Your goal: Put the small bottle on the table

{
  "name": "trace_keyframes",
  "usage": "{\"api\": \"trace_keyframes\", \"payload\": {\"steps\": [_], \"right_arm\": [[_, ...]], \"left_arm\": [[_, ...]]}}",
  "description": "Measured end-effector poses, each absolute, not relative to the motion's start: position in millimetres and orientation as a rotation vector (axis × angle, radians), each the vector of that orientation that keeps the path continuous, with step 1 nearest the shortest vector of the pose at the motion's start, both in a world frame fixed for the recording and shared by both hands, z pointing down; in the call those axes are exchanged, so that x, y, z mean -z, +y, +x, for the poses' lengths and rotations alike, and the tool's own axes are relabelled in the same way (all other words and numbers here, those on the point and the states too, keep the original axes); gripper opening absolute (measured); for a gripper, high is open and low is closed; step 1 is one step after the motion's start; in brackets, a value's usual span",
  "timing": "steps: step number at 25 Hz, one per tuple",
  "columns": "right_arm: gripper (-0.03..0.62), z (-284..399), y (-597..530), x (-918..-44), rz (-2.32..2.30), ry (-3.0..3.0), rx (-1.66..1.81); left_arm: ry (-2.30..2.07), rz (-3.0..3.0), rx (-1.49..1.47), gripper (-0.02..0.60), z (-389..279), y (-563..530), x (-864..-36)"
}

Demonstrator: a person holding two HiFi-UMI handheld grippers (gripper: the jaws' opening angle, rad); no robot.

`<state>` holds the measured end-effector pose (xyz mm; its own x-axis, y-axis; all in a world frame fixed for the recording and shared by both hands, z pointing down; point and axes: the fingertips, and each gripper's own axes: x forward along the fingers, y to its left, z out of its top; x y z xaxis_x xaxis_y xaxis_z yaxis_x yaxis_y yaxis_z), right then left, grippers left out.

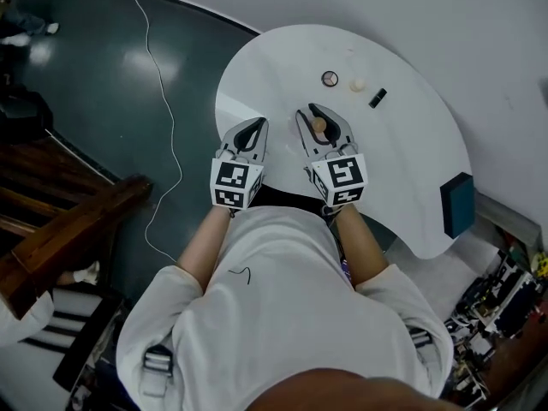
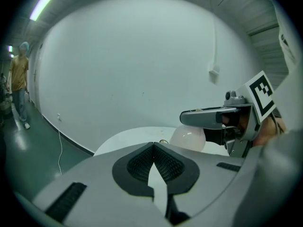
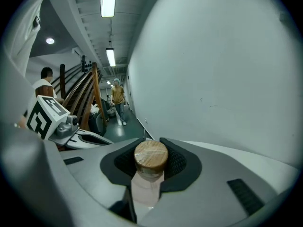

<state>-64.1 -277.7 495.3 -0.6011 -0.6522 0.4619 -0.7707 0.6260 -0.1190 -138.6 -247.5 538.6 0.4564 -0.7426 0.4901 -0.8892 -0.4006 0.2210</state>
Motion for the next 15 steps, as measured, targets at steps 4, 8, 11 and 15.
{"api": "trace_keyframes", "payload": {"steps": [4, 8, 11, 15], "right_arm": [[0.098, -65, -301, -508, 1.08, -2.484, -0.444], [0.098, -59, -325, -526, 1.059, -2.473, -0.462], [0.1, -57, -344, -539, 1.052, -2.461, -0.476], [0.098, -55, -365, -557, 1.039, -2.445, -0.493]], "left_arm": [[-1.381, 2.222, -0.457, 0.012, -131, -259, -548], [-1.385, 2.193, -0.481, 0.012, -123, -267, -559], [-1.387, 2.172, -0.499, 0.012, -121, -273, -567], [-1.388, 2.146, -0.509, 0.012, -117, -279, -575]]}}
